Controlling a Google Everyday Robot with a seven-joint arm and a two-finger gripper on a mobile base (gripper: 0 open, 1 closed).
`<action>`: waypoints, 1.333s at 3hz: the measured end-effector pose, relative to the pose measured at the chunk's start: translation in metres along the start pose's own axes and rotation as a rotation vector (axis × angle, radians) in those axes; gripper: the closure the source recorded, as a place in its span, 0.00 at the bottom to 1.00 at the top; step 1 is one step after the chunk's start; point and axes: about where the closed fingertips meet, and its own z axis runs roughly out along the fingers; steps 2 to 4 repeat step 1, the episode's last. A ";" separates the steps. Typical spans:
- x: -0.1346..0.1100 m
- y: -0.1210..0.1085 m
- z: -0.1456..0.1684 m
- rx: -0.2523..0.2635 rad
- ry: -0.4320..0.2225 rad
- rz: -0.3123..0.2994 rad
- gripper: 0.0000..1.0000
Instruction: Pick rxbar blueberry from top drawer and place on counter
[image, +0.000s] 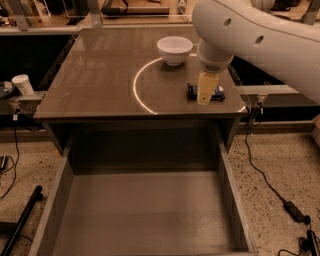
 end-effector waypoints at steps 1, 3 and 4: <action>0.000 0.000 0.000 0.000 0.000 0.000 0.00; 0.000 0.000 0.000 0.000 0.000 0.000 0.00; 0.000 0.000 0.000 0.000 0.000 0.000 0.00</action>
Offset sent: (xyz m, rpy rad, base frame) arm 0.0000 0.0000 0.0000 0.0000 0.0000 0.0000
